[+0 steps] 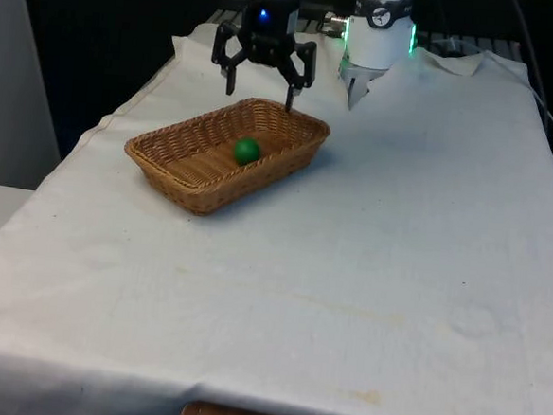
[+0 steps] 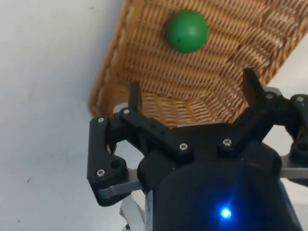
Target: Pick up the ball and place it into the basket.
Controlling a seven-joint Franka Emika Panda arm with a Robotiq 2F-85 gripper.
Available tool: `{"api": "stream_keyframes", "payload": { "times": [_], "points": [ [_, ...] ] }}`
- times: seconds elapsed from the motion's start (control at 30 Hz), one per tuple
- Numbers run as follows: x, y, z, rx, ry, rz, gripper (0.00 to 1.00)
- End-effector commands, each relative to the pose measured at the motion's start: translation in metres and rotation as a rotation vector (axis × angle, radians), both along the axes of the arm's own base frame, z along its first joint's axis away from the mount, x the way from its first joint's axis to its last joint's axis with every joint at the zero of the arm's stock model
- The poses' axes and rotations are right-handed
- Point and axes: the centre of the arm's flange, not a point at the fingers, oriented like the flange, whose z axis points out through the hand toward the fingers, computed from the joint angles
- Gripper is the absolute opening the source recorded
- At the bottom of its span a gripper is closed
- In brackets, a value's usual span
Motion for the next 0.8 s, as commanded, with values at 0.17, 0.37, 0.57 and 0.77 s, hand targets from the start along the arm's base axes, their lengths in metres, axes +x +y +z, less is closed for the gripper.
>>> {"api": "stream_keyframes", "payload": {
  "times": [0.17, 0.37, 0.57, 0.77],
  "points": [
    [0.003, 0.022, 0.013, 0.0, -0.007, 0.007, 1.0],
    [0.006, 0.042, 0.025, 0.01, -0.013, 0.015, 1.0],
    [0.007, 0.061, 0.038, 0.026, -0.02, 0.025, 1.0],
    [0.008, 0.08, 0.058, 0.03, -0.023, 0.03, 1.0]
  ]
}}
